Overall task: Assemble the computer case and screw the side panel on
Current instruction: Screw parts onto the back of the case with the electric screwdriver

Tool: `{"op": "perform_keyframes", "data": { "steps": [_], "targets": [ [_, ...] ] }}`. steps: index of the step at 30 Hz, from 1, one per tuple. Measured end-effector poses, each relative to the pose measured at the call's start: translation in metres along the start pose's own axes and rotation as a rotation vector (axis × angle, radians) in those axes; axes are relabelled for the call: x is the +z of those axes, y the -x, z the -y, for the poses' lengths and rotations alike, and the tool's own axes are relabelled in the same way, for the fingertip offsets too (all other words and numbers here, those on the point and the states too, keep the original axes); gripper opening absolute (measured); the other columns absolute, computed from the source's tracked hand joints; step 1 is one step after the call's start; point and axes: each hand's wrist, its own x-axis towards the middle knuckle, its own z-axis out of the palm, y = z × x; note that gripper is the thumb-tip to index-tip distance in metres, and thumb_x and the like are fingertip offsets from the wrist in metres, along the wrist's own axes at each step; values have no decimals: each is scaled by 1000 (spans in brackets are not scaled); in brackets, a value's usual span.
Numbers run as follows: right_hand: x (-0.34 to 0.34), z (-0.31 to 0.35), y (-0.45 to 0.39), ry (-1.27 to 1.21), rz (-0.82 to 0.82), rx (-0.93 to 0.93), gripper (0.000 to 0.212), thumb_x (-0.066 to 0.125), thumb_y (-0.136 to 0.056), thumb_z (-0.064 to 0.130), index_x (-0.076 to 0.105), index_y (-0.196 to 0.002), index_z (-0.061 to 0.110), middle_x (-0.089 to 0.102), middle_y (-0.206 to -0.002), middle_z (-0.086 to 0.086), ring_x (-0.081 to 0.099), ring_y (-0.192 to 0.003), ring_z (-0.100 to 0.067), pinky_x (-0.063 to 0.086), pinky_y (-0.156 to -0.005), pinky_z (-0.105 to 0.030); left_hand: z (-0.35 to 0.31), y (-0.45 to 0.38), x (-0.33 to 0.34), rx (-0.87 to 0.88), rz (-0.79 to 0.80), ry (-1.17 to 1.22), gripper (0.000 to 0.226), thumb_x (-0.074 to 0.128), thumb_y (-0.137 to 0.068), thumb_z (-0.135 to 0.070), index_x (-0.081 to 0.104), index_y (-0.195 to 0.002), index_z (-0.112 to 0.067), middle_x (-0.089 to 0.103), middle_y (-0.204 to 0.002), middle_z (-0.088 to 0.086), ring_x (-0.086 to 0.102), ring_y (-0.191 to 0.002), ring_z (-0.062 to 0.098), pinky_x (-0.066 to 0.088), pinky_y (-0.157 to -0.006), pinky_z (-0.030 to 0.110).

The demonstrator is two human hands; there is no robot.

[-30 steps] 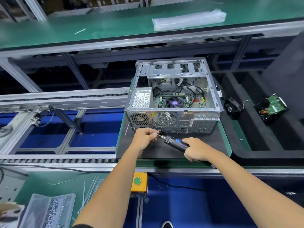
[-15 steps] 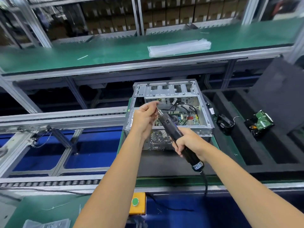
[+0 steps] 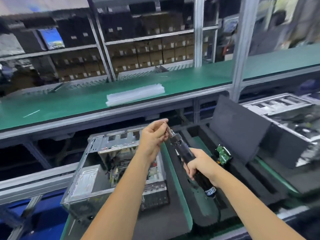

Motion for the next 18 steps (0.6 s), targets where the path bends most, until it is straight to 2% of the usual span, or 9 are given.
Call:
{"op": "perform_keyframes", "data": {
  "steps": [3, 4, 7, 9, 11, 12, 14, 16, 18],
  "targets": [
    [-62, -16, -9, -4, 2, 7, 48, 50, -47, -7, 67, -73, 29, 43, -61, -16, 38, -46, -21, 39, -45, -25, 38, -30, 41, -26, -35, -12, 17, 53, -92, 2, 66, -93, -7, 66, -65, 1, 57, -54, 8, 46, -52, 15],
    [-82, -24, -13, 8, -8, 19, 50, 50, -47, -8, 68, -76, 29, 43, -60, -16, 38, -46, -21, 40, -44, -25, 52, -39, 53, -45, -60, -17, 16, 53, -91, 1, 67, -91, -7, 66, -64, 1, 57, -53, 8, 47, -51, 16],
    [-133, -50, -24, 33, -56, 134, 54, 50, -46, -10, 50, -96, 11, 47, -57, -16, 40, -44, -20, 41, -44, -24, 93, -60, 82, -112, -149, -32, 13, 58, -89, -4, 69, -83, -6, 64, -63, 1, 57, -52, 8, 46, -50, 16],
    [-156, -66, -30, 42, -67, 216, 66, 51, -48, -11, 42, -110, 13, 50, -54, -14, 42, -44, -20, 41, -44, -24, 120, -70, 91, -158, -206, -106, 11, 63, -88, -7, 70, -81, -6, 64, -64, 0, 58, -55, 9, 47, -52, 17],
    [-171, -83, -34, 54, -62, 270, 84, 50, -56, -15, 40, -134, 13, 51, -51, -12, 44, -44, -21, 42, -44, -25, 145, -77, 95, -212, -250, -199, 11, 64, -87, -8, 71, -79, -7, 64, -64, 0, 58, -57, 10, 48, -55, 18],
    [-174, -90, -35, 51, -53, 291, 87, 49, -58, -16, 39, -140, 11, 51, -50, -10, 44, -44, -21, 42, -44, -25, 155, -81, 97, -246, -275, -251, 13, 64, -88, -8, 71, -77, -9, 64, -63, 0, 57, -57, 10, 47, -54, 19],
    [-175, -102, -39, 32, -37, 341, 79, 50, -61, -13, 42, -136, 9, 53, -50, -6, 45, -44, -22, 41, -46, -27, 174, -88, 95, -316, -357, -309, 17, 59, -88, -6, 69, -74, -10, 63, -60, 0, 55, -54, 10, 46, -51, 19],
    [-170, -114, -47, 21, -50, 396, 82, 50, -68, -15, 36, -145, 6, 58, -55, -6, 47, -45, -22, 42, -47, -28, 189, -93, 84, -364, -475, -300, 18, 55, -86, -2, 66, -73, -6, 62, -65, 4, 53, -52, 10, 45, -48, 19],
    [-163, -125, -55, 3, -69, 437, 87, 50, -74, -15, 26, -153, 9, 62, -75, -12, 50, -49, -22, 43, -48, -29, 205, -93, 66, -395, -496, -497, 16, 54, -83, -2, 63, -71, -4, 61, -74, 3, 51, -53, 13, 44, -50, 22]
  ]
}}
